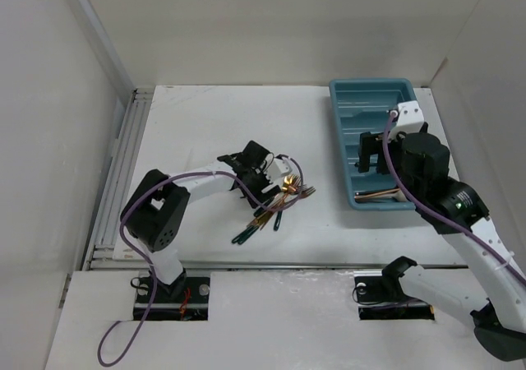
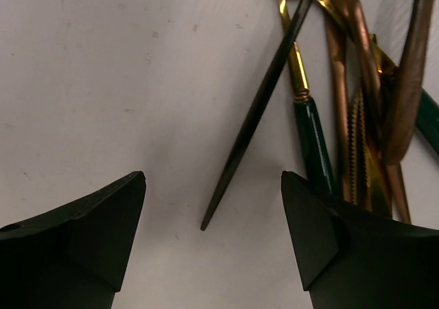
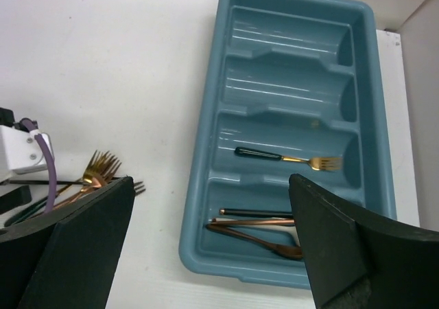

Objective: Sort the eating utensils into containers

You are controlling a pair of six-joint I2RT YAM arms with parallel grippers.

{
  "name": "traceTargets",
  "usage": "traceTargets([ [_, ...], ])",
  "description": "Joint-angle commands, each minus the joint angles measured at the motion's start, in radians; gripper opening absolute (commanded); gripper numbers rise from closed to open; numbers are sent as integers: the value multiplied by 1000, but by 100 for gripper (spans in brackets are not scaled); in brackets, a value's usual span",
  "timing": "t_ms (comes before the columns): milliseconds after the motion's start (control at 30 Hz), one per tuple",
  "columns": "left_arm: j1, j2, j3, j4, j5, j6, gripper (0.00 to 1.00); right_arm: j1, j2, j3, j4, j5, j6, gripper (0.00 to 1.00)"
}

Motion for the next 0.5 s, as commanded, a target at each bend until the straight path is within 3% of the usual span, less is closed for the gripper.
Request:
traceTargets([
  [0,25,6,-18,66,-2,68,77,-5,-22,56,47,5,59,98],
  [133,25,55,-27,126,-4,89,77,-5,-22,76,18,28,95,97],
  [300,6,115,-7,160,16,100,64,-5,-13,105,-16,51,113,94],
  [400,-7,126,-7,172,45,111,45,-5,-3,126,-25,60,122,92],
  [433,-16,136,-16,172,45,111,26,-5,-3,140,-34,60,122,92],
  [467,-16,137,-16,181,59,111,16,-5,9,140,-34,69,122,90],
])
